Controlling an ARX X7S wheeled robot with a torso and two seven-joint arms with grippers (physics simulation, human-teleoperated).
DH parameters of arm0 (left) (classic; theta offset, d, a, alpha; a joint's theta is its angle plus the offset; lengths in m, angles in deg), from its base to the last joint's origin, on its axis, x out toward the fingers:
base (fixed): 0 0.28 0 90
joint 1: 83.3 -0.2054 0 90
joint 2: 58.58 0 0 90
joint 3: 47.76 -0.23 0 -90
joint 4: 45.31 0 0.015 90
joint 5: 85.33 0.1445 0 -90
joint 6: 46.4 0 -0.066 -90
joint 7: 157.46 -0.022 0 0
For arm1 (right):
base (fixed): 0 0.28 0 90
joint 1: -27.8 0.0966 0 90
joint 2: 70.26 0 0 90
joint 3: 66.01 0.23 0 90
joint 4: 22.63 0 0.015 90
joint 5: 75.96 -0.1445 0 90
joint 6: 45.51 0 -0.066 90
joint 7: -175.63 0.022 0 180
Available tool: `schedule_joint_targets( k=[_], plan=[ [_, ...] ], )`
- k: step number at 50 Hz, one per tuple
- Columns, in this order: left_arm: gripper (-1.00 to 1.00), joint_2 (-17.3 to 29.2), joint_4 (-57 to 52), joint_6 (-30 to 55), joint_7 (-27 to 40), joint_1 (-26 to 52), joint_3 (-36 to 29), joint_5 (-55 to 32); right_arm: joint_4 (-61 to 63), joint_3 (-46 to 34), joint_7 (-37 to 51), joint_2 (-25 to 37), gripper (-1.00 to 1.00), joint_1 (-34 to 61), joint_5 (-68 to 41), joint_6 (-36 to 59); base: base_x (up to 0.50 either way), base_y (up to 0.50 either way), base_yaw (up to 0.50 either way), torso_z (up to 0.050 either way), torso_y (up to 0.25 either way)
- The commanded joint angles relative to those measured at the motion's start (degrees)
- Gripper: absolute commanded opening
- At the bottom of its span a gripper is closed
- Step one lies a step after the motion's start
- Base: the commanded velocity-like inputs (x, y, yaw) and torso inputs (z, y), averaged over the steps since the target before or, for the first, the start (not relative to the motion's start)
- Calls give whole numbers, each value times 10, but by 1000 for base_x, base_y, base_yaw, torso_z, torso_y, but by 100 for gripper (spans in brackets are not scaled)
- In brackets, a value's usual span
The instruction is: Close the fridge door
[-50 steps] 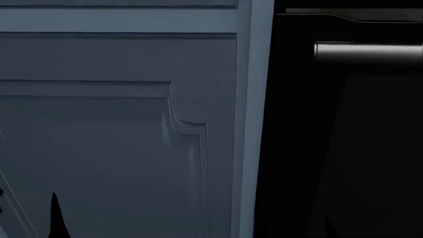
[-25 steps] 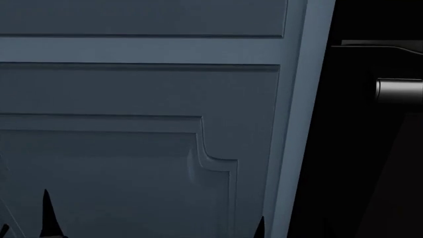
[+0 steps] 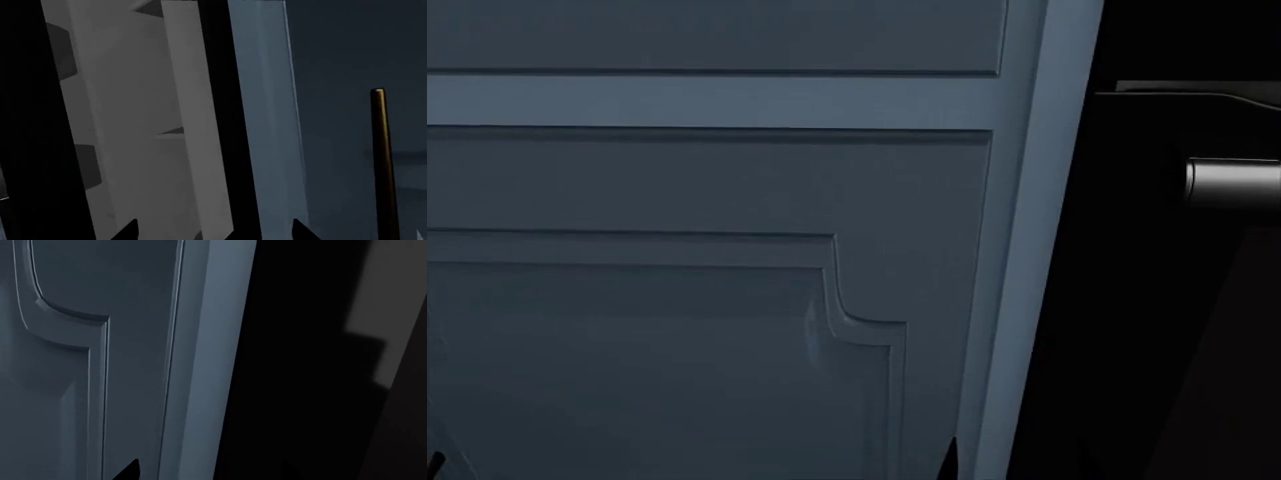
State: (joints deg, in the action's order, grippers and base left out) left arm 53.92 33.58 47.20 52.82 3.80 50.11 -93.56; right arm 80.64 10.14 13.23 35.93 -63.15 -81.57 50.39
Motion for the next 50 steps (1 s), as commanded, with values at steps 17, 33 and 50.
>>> schedule_joint_targets(
  k=[17,33,50],
  plan=[
    [100,72,70,128,35,11,168,-102,39,-1,5,16,100,-33,-3,-21,2,6,6,0,0],
    [100,157,-60,339,109,61,194,-124,63,-13,8,26,100,-54,12,-38,0,0,0,0,0],
    [100,220,-19,403,119,181,174,-130,79,-19,15,31,100,-66,20,-41,0,0,0,0,0]
  ],
)
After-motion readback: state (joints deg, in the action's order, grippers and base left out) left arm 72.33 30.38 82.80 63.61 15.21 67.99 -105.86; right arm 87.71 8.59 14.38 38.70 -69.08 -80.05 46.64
